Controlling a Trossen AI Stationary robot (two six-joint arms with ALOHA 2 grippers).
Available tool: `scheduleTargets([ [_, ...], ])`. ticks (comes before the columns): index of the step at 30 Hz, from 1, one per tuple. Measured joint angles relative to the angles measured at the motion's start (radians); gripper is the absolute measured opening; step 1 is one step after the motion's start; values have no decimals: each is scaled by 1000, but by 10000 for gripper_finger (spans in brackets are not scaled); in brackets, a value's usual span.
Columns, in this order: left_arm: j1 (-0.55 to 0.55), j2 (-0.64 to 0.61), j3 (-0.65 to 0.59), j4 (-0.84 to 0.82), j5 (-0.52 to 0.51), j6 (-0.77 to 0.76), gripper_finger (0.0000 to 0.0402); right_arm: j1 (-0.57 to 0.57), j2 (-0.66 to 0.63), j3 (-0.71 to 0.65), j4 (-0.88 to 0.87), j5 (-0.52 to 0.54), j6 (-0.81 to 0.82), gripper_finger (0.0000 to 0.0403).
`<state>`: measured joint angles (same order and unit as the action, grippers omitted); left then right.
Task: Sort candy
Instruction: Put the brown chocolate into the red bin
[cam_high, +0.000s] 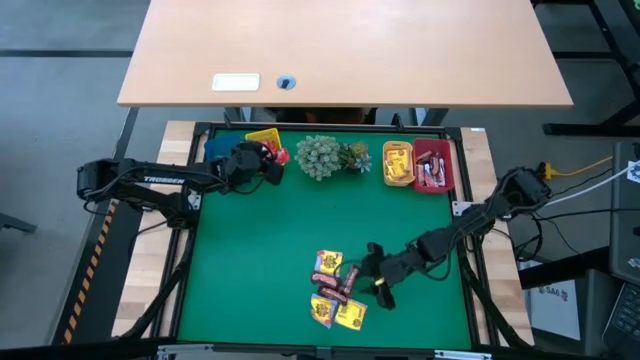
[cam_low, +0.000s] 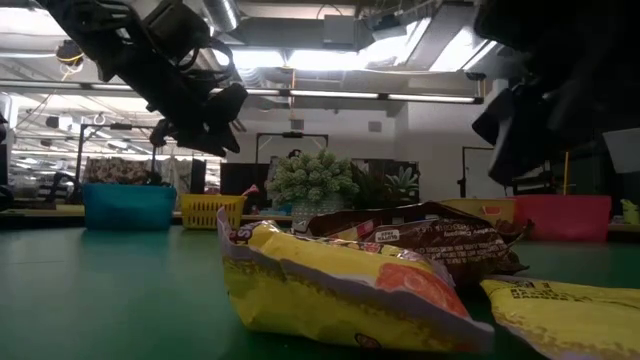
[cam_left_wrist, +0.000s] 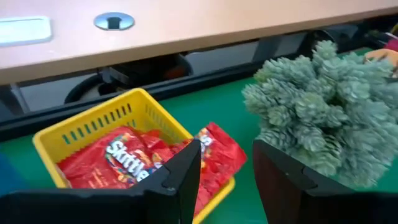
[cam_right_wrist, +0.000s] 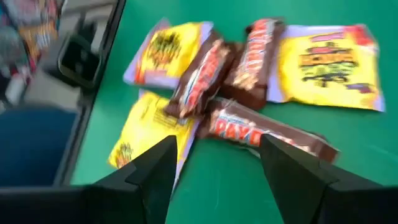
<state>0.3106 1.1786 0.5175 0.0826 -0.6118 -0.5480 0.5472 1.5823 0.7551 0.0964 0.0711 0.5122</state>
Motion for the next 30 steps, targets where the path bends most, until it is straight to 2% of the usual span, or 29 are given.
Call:
scheduleTargets([
  [10,-48,0,0,0,5,0,131,8,69,0,72,112,-205,230],
  [16,-59,0,0,0,5,0,131,9,106,0,91,95,-306,230],
  [23,-59,0,0,0,4,-1,131,9,170,0,93,162,-313,230],
  [30,-59,0,0,0,4,-1,131,9,196,2,97,163,-308,226],
])
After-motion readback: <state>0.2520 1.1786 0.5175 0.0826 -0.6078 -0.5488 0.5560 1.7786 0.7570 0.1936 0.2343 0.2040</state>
